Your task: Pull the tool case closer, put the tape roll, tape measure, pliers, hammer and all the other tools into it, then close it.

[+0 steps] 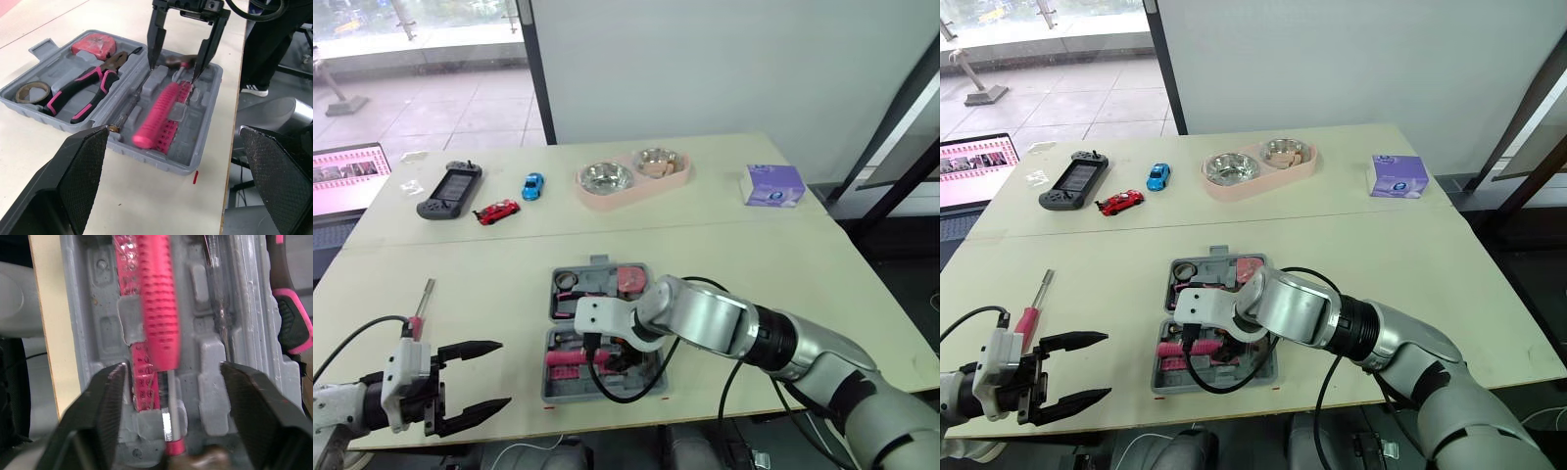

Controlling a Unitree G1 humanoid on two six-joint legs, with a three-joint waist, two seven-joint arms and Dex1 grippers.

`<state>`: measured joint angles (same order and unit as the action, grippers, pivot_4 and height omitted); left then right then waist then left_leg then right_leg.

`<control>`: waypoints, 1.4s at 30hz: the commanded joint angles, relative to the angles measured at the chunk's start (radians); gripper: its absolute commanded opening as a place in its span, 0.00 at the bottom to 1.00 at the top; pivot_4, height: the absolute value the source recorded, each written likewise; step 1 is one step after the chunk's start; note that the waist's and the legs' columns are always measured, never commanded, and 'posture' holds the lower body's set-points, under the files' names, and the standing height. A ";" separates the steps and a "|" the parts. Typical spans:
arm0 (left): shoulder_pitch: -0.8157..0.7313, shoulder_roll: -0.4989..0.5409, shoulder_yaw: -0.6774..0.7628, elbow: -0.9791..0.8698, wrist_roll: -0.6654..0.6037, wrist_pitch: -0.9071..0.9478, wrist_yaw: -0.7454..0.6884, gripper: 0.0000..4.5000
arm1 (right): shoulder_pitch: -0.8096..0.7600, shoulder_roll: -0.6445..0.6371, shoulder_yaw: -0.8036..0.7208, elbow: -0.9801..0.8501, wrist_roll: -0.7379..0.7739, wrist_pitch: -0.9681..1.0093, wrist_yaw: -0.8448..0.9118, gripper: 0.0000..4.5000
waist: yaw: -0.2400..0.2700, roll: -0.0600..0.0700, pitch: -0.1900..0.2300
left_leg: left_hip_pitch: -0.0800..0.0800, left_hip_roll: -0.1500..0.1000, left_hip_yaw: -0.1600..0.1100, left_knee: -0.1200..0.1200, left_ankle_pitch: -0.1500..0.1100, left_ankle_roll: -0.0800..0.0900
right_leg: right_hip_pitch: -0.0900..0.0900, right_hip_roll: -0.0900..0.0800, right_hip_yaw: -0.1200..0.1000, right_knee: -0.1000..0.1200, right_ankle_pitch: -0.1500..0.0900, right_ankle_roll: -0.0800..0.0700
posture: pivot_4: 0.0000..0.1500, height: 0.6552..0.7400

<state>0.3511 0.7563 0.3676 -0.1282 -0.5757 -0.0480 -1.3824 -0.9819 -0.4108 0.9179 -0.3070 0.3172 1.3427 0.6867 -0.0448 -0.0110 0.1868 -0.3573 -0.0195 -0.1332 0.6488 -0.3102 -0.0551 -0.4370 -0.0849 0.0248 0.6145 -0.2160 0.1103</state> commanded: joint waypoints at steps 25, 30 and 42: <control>-0.005 0.003 0.004 -0.023 -0.009 0.019 0.007 1.00 | 0.119 -0.053 -0.045 -0.029 -0.055 -0.101 -0.023 0.68 | 0.000 0.000 0.000 | 0.000 0.000 0.000 0.000 0.000 0.000 | 0.000 0.000 0.000 0.000 0.000 0.000 | 1.00 0.95; -0.004 0.003 0.005 -0.027 -0.009 0.024 0.010 1.00 | 0.135 -0.056 -0.030 -0.024 -0.076 -0.111 -0.016 0.68 | 0.000 0.000 0.000 | 0.000 0.000 0.000 0.000 0.000 0.000 | 0.000 0.000 0.000 0.000 0.000 0.000 | 1.00 0.95; -0.005 0.007 0.008 -0.039 -0.012 0.040 0.017 1.00 | 0.147 -0.048 -0.030 -0.009 -0.104 -0.126 0.000 0.01 | 0.000 0.000 0.000 | 0.000 0.000 0.000 0.000 0.000 0.000 | 0.000 0.000 0.000 0.000 0.000 0.000 | 1.00 0.95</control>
<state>0.3425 0.7566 0.3676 -0.1398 -0.5765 -0.0082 -1.3664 -0.8317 -0.4636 0.8958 -0.3075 0.2187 1.2265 0.6820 -0.0447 -0.0112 0.1868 -0.3571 -0.0195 -0.1332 0.6486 -0.3102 -0.0551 -0.4366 -0.0848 0.0248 0.6144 -0.2160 0.1102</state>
